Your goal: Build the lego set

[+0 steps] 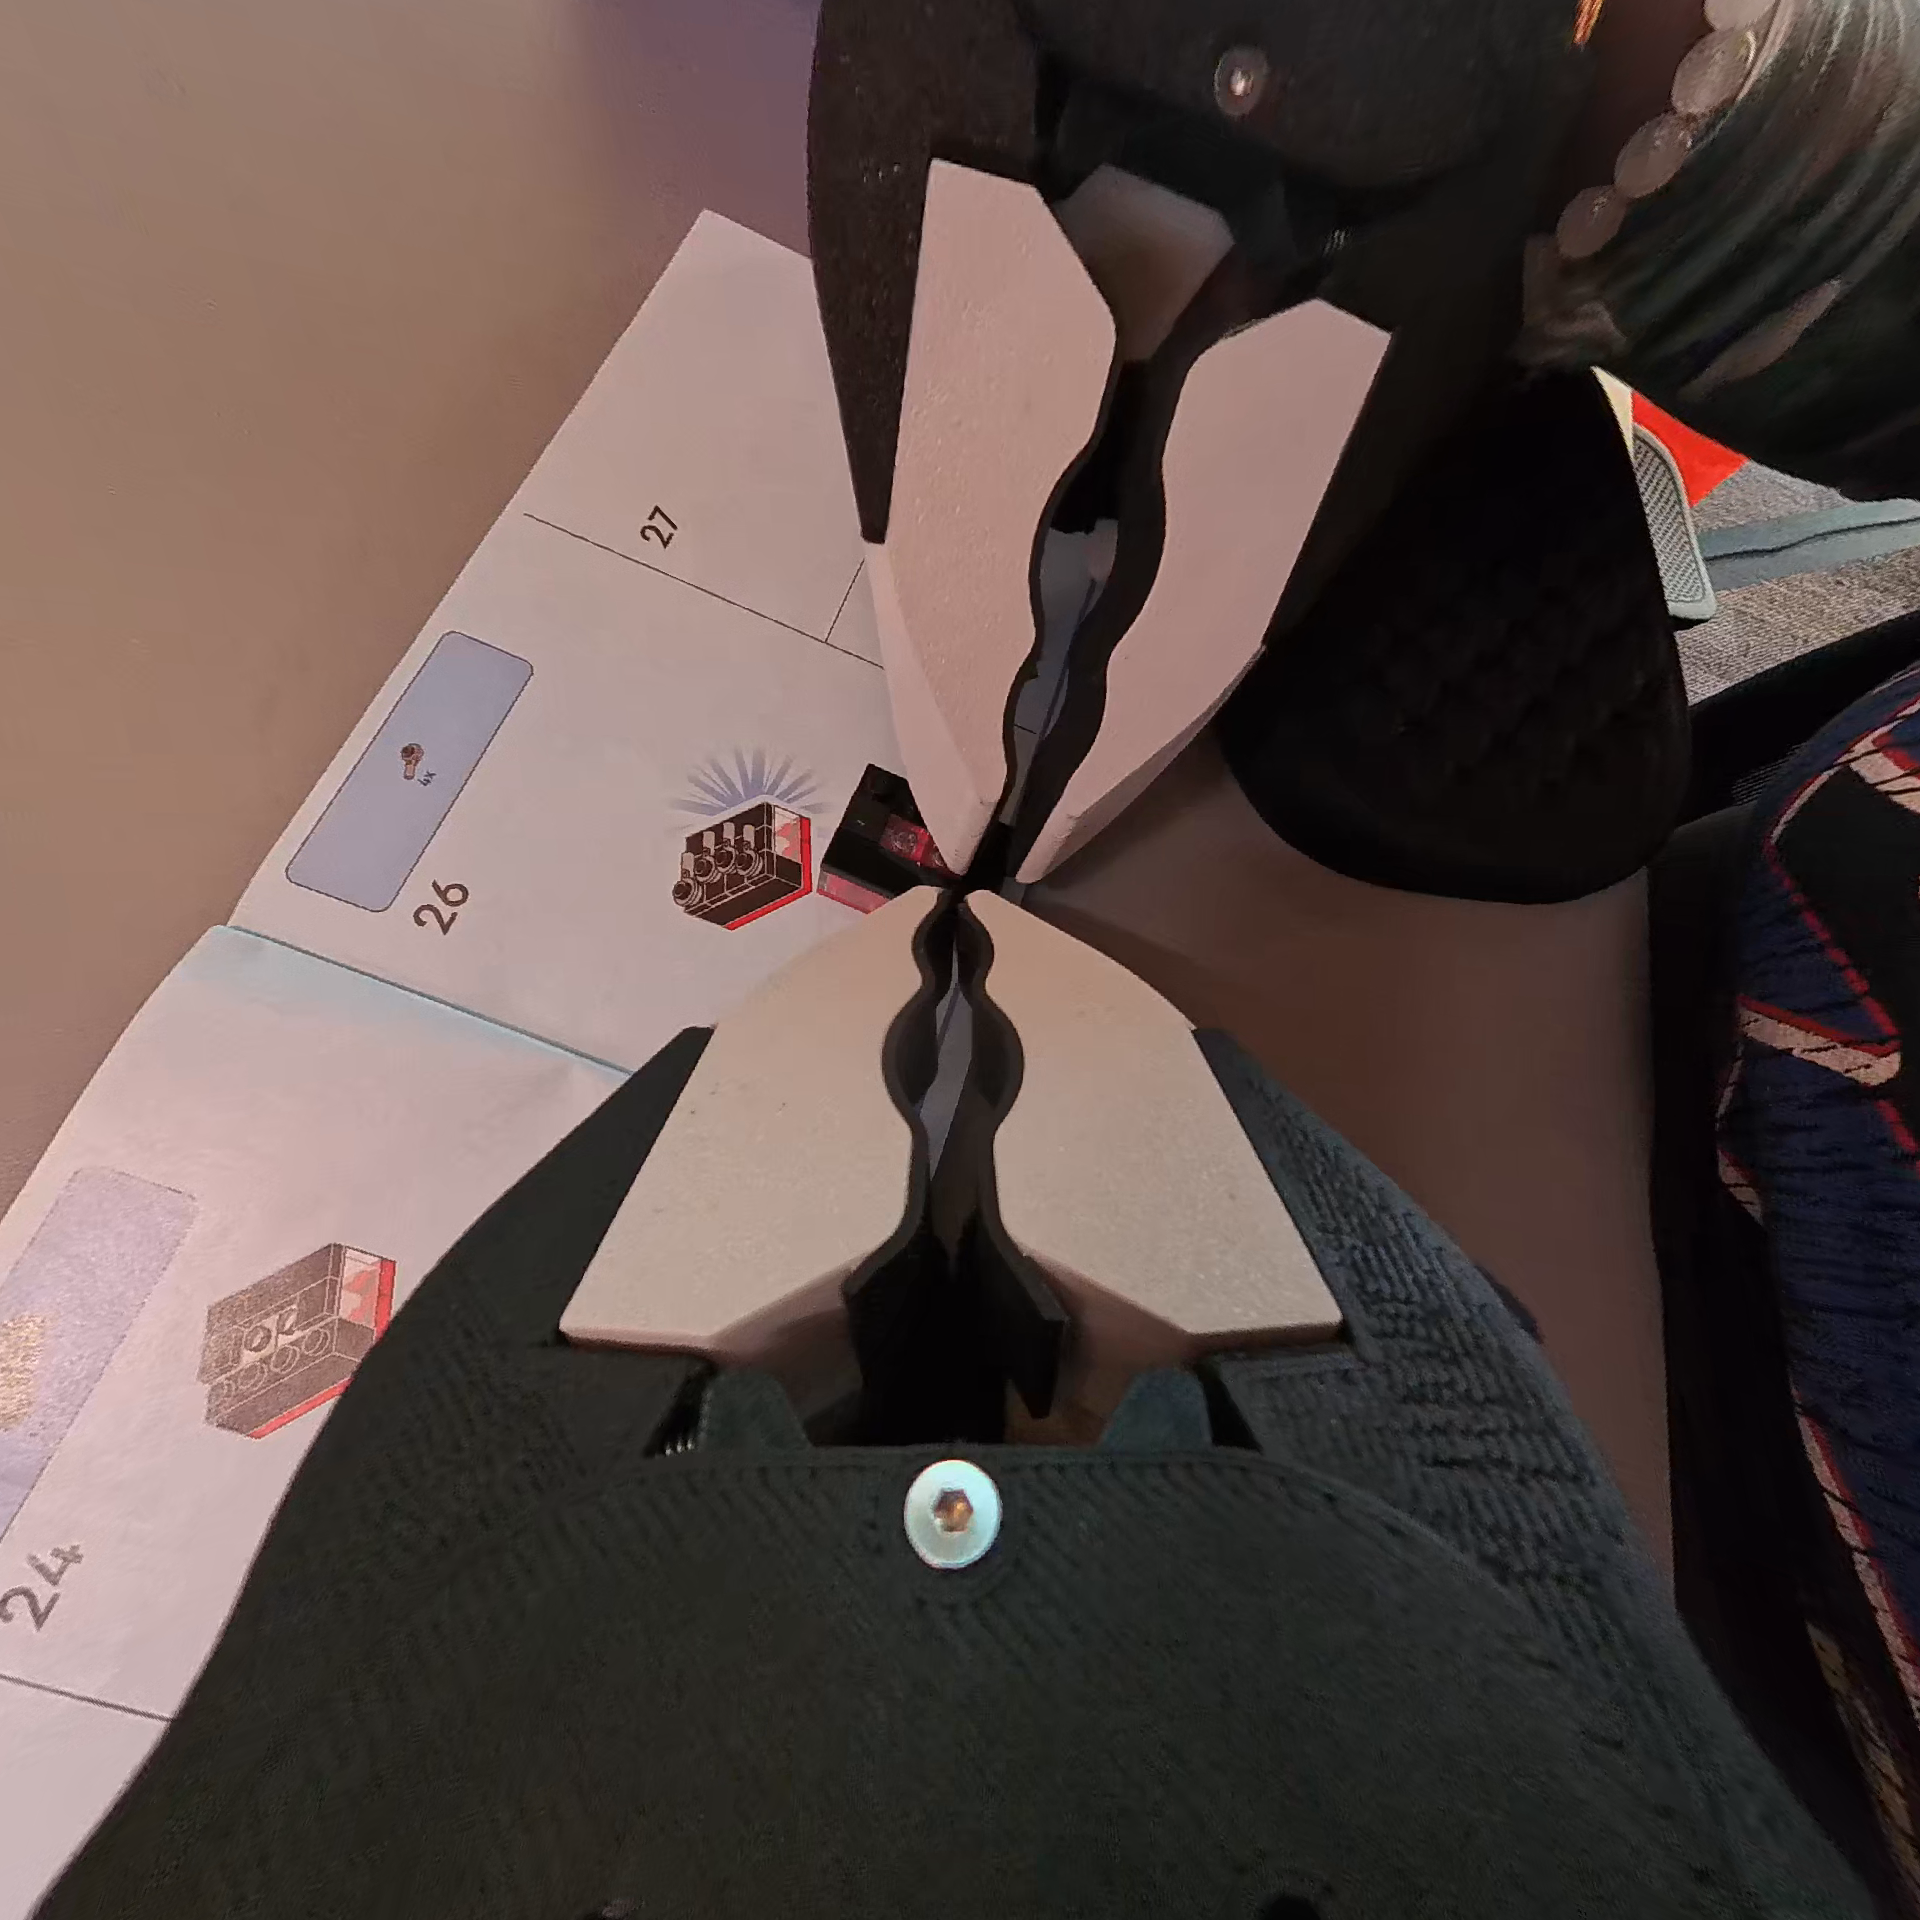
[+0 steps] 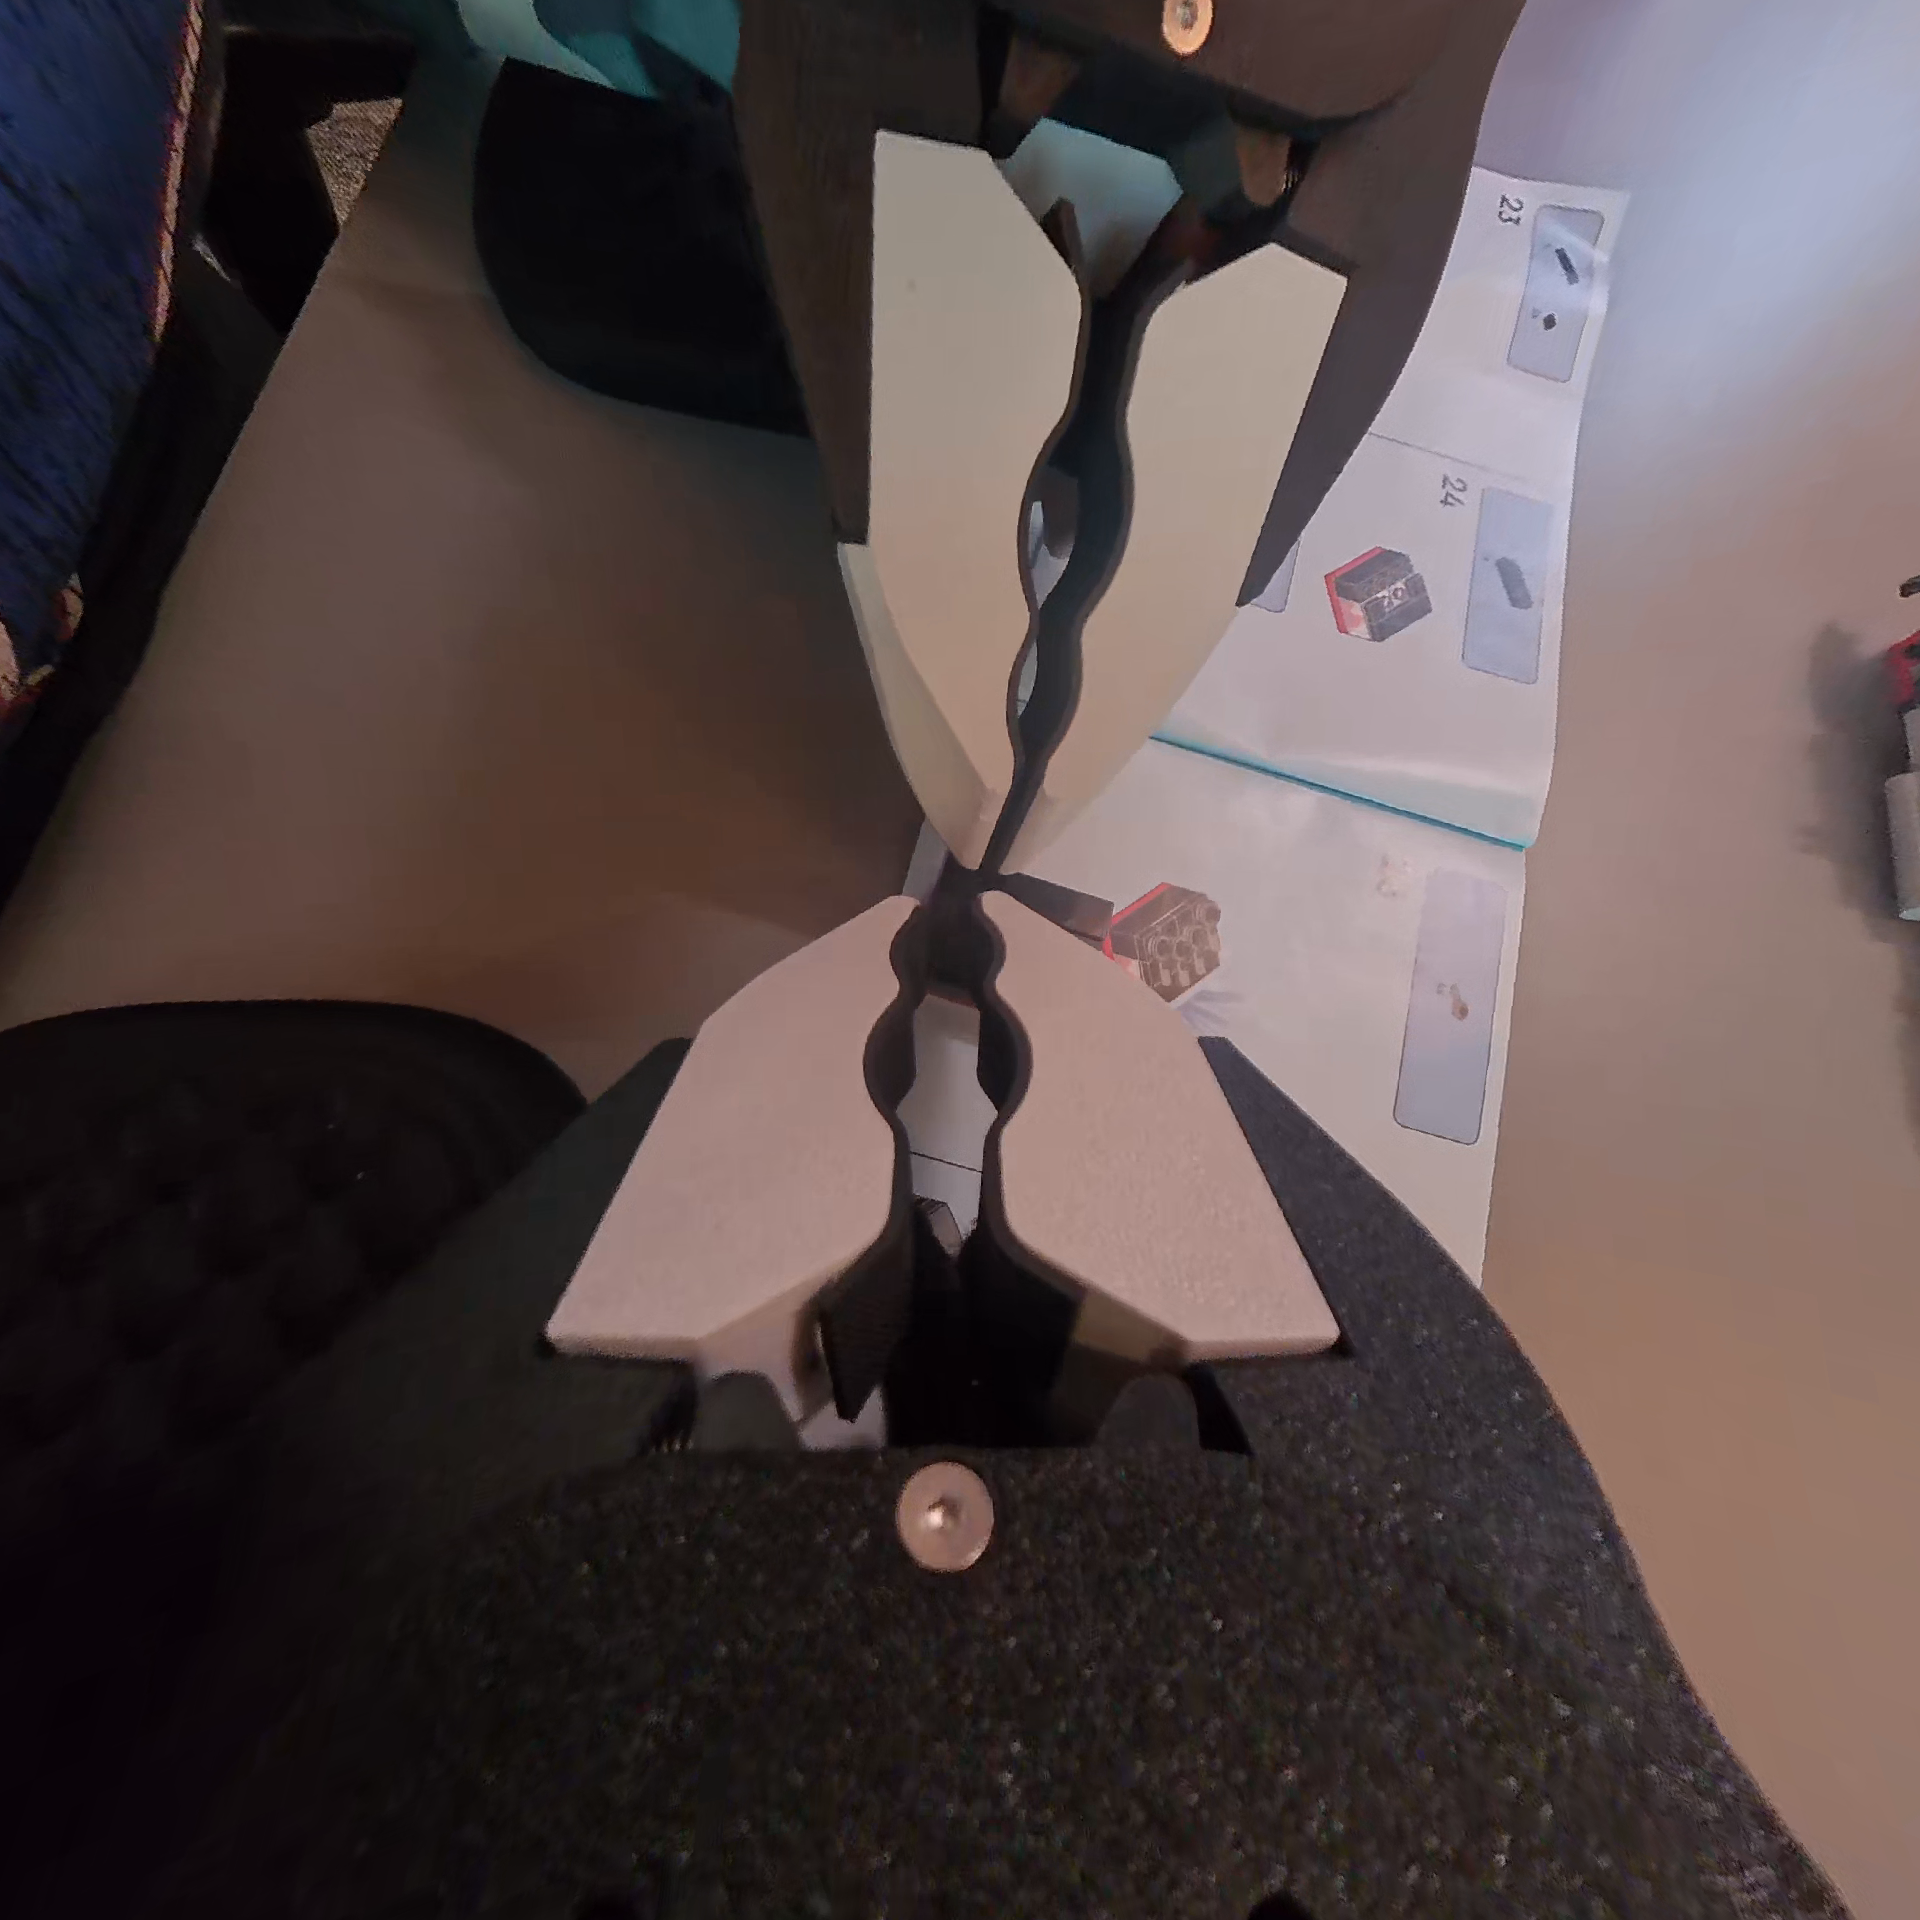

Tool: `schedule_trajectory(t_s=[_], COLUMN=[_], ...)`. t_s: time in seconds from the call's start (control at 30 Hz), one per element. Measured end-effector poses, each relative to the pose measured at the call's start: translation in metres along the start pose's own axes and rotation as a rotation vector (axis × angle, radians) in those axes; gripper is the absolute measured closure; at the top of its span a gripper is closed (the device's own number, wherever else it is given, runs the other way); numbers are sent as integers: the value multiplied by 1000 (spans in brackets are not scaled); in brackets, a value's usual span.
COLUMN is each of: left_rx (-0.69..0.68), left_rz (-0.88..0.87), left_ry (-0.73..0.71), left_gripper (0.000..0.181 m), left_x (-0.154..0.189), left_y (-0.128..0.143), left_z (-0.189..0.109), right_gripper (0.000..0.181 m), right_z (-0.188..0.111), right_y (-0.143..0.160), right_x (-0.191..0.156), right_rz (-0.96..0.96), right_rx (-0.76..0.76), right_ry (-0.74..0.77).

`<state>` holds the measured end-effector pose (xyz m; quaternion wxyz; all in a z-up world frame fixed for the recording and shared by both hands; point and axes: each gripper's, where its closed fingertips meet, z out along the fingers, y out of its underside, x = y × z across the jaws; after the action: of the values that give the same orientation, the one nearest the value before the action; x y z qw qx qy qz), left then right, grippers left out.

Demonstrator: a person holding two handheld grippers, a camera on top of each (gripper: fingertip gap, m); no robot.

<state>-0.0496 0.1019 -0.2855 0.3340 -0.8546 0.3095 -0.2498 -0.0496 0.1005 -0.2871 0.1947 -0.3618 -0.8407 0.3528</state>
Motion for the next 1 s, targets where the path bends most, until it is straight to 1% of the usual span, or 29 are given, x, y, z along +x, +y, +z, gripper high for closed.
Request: schedule_trajectory(t_s=[0.13,0.6,0.83,1.0], left_rx=[-1,5,6,3], left_rz=[4,4,4,-5], left_ry=[-5,-7,-9,0], left_gripper=[181,181,181,181], left_x=[0,0,0,0], left_y=[0,0,0,0], left_z=[0,0,0,0], right_gripper=[174,175,175,173], right_z=[0,0,-1,-1], right_y=[0,0,1,1], right_x=[0,2,2,3], right_rz=[28,180,264,255], right_rx=[9,-1,-49,-71], right_ry=[19,170,266,336])
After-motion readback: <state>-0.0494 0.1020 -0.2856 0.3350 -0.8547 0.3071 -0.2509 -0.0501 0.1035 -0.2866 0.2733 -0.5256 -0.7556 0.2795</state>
